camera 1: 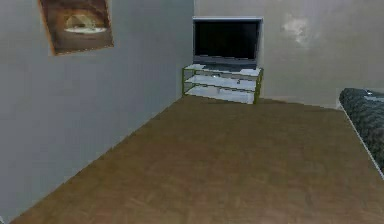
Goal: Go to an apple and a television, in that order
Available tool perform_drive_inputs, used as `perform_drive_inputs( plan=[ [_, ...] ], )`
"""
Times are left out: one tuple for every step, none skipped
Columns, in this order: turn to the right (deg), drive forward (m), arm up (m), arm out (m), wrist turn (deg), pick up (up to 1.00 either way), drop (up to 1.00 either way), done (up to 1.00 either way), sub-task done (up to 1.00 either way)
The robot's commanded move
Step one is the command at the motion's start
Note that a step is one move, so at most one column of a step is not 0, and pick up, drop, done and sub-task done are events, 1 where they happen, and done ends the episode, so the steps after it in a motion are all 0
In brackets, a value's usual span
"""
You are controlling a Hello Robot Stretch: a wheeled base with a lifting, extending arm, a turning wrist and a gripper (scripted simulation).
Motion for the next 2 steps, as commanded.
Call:
perform_drive_inputs(
  plan=[
    [0.0,1.0,0.0,0.0,0.0,0.0,0.0,0.0,0.0],
    [0.0,1.0,0.0,0.0,0.0,0.0,0.0,0.0,0.0]
  ],
)
